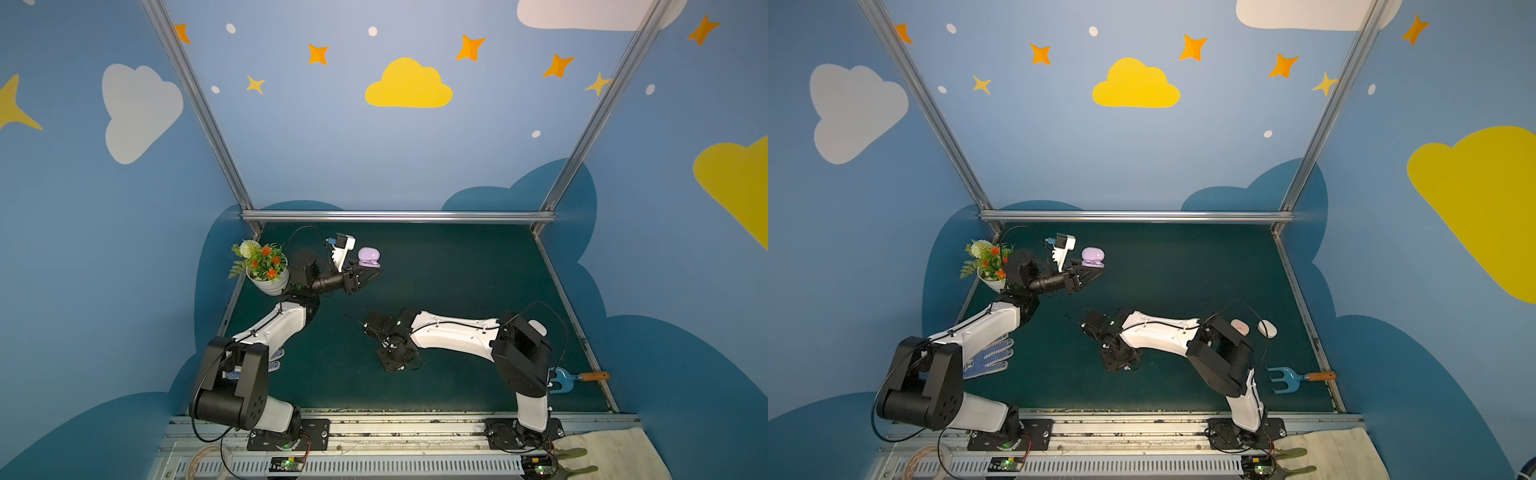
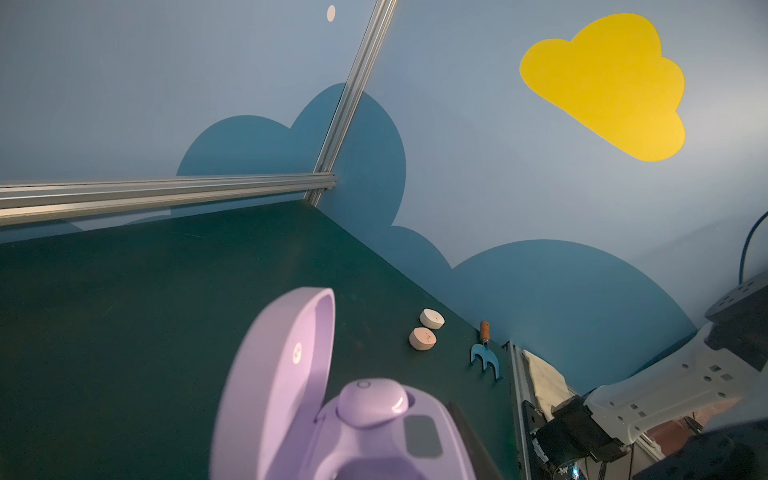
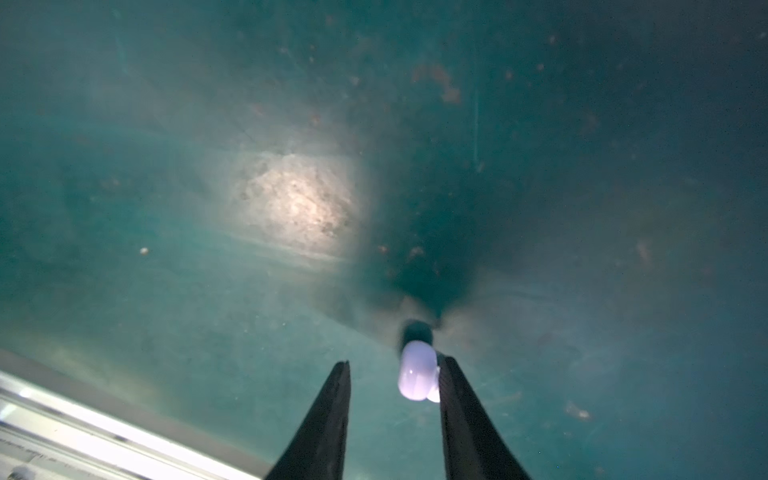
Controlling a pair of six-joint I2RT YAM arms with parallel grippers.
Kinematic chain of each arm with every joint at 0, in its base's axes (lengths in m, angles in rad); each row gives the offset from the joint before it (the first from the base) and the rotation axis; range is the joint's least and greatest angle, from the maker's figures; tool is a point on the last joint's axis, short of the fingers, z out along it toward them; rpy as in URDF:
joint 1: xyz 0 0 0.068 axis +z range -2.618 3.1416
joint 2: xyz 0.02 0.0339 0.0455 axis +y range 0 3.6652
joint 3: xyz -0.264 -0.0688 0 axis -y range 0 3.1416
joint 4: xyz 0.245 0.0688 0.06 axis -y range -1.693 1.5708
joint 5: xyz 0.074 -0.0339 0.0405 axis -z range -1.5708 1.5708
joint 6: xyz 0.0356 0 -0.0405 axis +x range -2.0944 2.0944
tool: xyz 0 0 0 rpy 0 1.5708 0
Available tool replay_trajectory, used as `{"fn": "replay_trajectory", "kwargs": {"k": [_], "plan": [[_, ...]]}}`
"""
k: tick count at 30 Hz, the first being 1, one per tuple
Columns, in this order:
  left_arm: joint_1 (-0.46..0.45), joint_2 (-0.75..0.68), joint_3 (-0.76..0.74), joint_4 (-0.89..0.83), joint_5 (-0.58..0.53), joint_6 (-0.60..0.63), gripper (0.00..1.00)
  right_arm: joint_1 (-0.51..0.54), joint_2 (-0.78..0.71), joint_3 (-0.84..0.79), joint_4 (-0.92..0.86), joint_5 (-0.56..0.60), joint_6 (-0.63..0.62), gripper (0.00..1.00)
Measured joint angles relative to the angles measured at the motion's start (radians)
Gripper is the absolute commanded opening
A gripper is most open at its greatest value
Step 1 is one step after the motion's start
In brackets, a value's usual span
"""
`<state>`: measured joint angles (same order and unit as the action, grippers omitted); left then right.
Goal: Insert the wireless bluetooth earbuds into the charging case
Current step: 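Lower the right gripper around the lavender earbud and close on it, then lift the earbud and carry it to the open case in the left gripper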
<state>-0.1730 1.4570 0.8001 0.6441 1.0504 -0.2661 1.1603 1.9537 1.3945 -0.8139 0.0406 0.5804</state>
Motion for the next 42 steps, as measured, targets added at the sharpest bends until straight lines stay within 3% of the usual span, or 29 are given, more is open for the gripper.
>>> {"fn": "replay_trajectory", "kwargs": {"k": [20, 36, 42], "plan": [[0.000, 0.000, 0.000, -0.006, 0.000, 0.000, 0.19, 0.000, 0.039, 0.000, -0.018, 0.011, 0.014, 0.31], [0.000, 0.000, 0.000, -0.013, 0.000, 0.005, 0.19, 0.000, 0.045, 0.001, -0.033, 0.026, 0.018, 0.14], [0.000, 0.000, 0.000, -0.014, -0.001, 0.012, 0.18, 0.000, 0.044, 0.001, -0.032, 0.031, 0.018, 0.13]]}}
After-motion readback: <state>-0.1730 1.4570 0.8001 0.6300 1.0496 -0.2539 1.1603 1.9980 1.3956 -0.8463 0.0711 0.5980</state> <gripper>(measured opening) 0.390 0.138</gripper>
